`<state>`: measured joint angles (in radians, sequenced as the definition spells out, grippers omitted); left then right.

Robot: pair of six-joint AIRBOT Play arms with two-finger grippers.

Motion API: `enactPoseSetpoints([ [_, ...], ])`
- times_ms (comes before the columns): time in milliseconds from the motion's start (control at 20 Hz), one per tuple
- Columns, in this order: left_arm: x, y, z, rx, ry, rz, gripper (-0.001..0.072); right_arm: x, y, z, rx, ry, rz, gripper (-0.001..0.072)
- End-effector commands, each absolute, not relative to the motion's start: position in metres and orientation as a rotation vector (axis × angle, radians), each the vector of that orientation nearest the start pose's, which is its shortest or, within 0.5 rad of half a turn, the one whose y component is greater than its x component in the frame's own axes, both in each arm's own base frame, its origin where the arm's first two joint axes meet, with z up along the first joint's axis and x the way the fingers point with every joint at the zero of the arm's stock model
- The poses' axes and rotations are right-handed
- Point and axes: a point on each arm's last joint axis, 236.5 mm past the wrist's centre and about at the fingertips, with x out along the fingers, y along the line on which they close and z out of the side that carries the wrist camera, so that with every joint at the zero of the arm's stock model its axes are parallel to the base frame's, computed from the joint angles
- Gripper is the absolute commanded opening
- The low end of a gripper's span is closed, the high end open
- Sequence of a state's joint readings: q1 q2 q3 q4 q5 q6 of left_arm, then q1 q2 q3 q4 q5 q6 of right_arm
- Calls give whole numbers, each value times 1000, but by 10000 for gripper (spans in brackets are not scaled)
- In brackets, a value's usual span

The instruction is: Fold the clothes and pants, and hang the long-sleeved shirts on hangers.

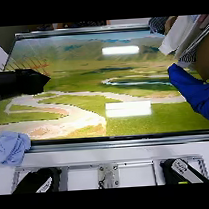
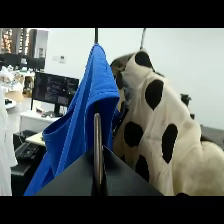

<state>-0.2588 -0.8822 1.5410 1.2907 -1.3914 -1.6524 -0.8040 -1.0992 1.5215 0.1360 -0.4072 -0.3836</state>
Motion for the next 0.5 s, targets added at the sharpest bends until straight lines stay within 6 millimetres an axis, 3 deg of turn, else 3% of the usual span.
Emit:
enactPoseSetpoints([
  [0, 292, -144, 284, -131, 772, -461, 10, 232, -401, 454, -230, -214, -1261, 0],
  [350, 291, -146, 284, -147, 776, -464, 11, 224, -394, 462, -248, -216, -1271, 38],
  [450, 291, -146, 284, -147, 776, -464, 11, 219, -387, 471, -253, -237, -1270, 464],
])
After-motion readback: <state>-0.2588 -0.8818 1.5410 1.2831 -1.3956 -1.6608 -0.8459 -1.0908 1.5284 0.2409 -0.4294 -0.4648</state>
